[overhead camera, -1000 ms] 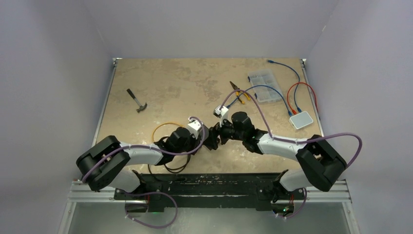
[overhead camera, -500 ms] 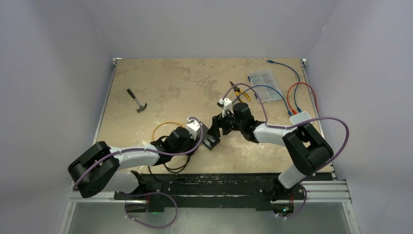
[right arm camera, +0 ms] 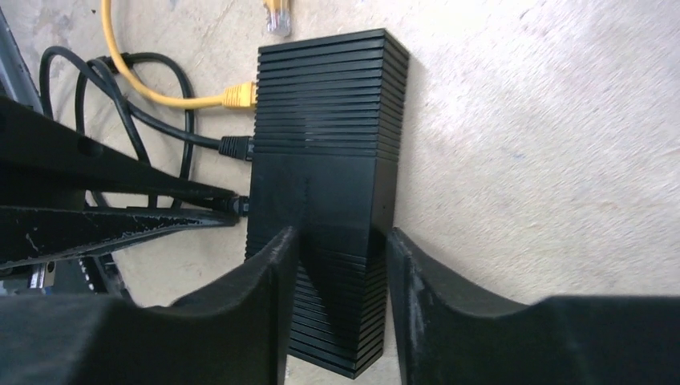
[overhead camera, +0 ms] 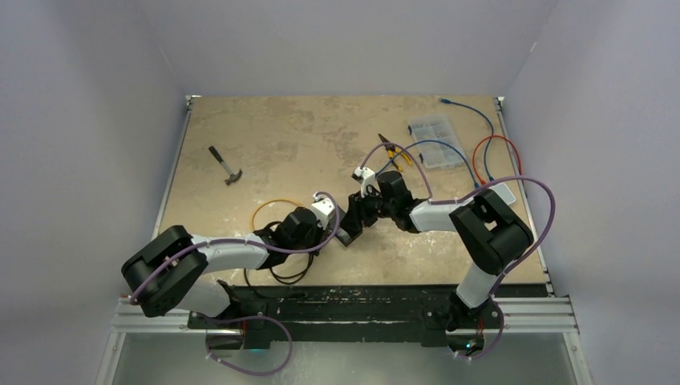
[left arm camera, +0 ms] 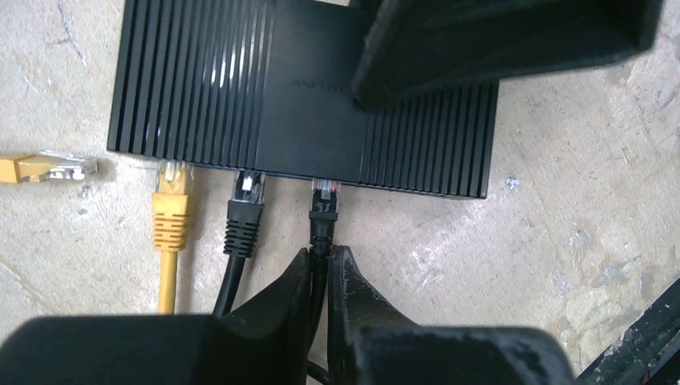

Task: Insert the plug into the switch port
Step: Insert the connector into the switch port.

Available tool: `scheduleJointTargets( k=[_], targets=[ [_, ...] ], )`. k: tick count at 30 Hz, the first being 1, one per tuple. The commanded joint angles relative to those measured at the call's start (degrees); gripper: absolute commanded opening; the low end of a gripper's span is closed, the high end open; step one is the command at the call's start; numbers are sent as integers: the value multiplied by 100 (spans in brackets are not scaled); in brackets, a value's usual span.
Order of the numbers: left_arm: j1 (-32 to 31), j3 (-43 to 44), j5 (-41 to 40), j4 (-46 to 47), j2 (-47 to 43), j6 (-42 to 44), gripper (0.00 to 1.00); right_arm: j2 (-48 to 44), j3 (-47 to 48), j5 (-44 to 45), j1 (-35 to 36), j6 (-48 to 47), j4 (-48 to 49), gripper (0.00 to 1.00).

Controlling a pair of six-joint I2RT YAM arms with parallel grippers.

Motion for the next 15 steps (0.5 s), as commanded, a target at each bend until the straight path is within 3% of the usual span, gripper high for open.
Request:
scheduleJointTargets(
  k=[1, 10, 15],
  targets=[
    [-23, 149, 134, 243, 106, 140, 0, 86, 184, -298, 6, 37, 197, 38],
    [-23, 269, 214, 638, 264, 508, 0, 615, 213, -1315, 14, -258, 237, 10],
    [-30, 507, 137, 834, 467, 760, 0, 875, 247, -1735, 121, -481, 24, 9]
  ],
)
